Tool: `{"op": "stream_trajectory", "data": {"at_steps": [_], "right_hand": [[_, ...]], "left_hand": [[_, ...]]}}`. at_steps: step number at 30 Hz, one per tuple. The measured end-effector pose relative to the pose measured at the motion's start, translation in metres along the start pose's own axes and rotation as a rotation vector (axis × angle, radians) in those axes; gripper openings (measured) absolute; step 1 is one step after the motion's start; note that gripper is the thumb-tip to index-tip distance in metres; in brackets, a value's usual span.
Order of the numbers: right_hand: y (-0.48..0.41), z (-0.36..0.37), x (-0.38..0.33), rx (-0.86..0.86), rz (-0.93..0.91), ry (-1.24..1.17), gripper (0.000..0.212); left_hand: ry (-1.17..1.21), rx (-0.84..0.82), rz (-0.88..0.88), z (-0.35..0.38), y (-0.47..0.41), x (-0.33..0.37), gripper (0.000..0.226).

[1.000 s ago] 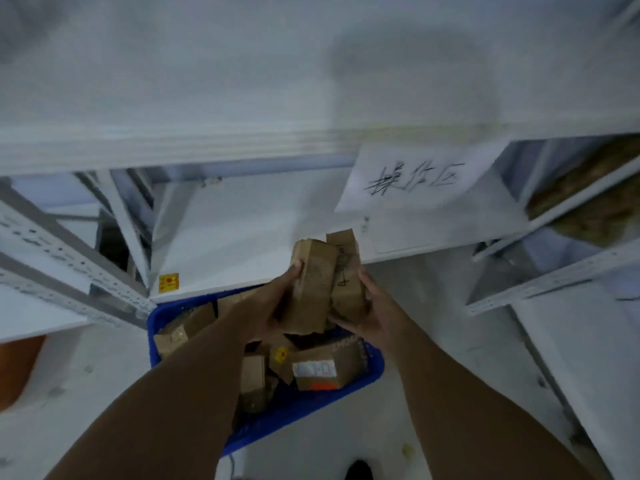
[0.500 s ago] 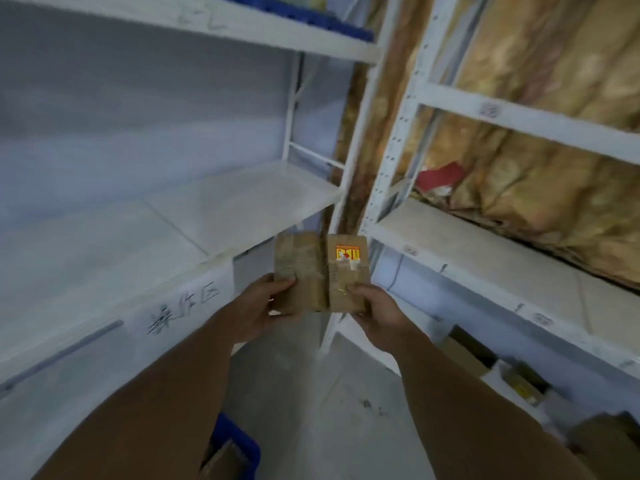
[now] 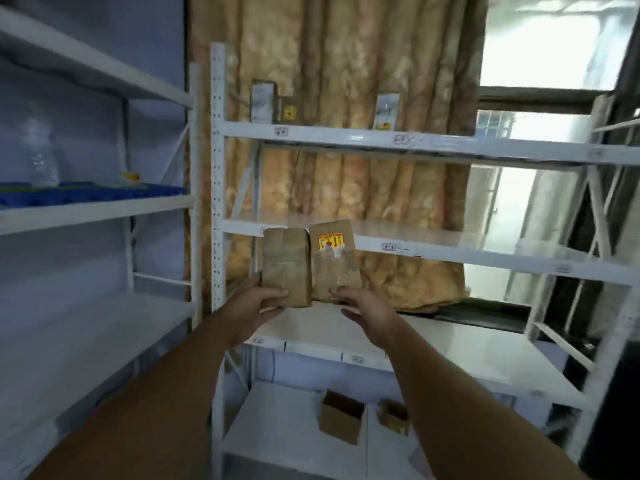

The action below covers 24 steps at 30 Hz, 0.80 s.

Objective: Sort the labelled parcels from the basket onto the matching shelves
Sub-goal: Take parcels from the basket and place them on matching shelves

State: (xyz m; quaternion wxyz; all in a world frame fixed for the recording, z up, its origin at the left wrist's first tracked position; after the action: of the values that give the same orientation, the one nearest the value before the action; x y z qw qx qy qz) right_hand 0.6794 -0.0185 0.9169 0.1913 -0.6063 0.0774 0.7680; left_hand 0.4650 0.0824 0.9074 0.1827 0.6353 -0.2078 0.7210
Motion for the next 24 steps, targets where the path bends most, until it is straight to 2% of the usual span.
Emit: {"op": "stream_trajectory", "data": {"at_steps": [2,4,7,9,11,13,15,17,19,21,22,24], "right_hand": [[0.016,-0.016,-0.035,0.130,-0.152,0.062,0.072],[0.032,-0.029,-0.066,0.271,-0.356,0.230,0.060],[0.049,-0.033,-0.094,0.492,-0.626,0.766,0.070],[0.057,-0.024,-0.102,0.520,-0.709,1.017,0.075],[0.059,-0.011,-0.107,0.501,-0.766,1.149,0.077],[0.061,0.003,-0.110,0.405,-0.853,1.214,0.080],[0.064,0.020,-0.115,0.312,-0.941,1.224,0.078],[0.067,0.033,-0.123,0.270,-0.988,1.162,0.070],[0.069,0.043,-0.133,0.237,-0.969,0.906,0.046],[0.065,0.051,-0.142,0.226,-0.854,0.636,0.028],[0.064,0.056,-0.147,0.217,-0.775,0.530,0.032],[0.063,0.064,-0.156,0.132,-0.548,0.349,0.061]], "left_hand": [[-0.051,0.011,0.013,0.021,0.002,0.022,0.045],[-0.063,0.047,0.011,0.041,0.006,0.039,0.037],[-0.011,0.074,0.023,0.074,0.006,0.057,0.036],[0.018,0.057,0.042,0.096,0.010,0.069,0.050],[0.037,0.034,0.067,0.112,0.011,0.080,0.066],[0.065,0.032,0.113,0.121,0.012,0.093,0.056],[0.075,0.056,0.152,0.119,0.014,0.105,0.039],[0.097,0.084,0.174,0.114,0.015,0.115,0.043],[0.105,0.089,0.201,0.104,0.018,0.125,0.047],[0.107,0.111,0.228,0.091,0.020,0.132,0.045],[0.103,0.111,0.240,0.083,0.021,0.135,0.046],[0.118,0.100,0.255,0.070,0.022,0.140,0.049]]}}
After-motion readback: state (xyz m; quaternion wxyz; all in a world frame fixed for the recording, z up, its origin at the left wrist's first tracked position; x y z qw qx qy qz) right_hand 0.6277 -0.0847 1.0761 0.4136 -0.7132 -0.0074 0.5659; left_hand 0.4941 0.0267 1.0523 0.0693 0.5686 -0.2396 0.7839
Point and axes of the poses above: each hand's wrist, its own y-axis away from the middle knuckle, its own z-axis out of the palm, x = y × z, the point moved 1 cm from there along -y, towards the middle knuckle, and after that the axes turned 9 degrees about -y, right-handed, at the moved point
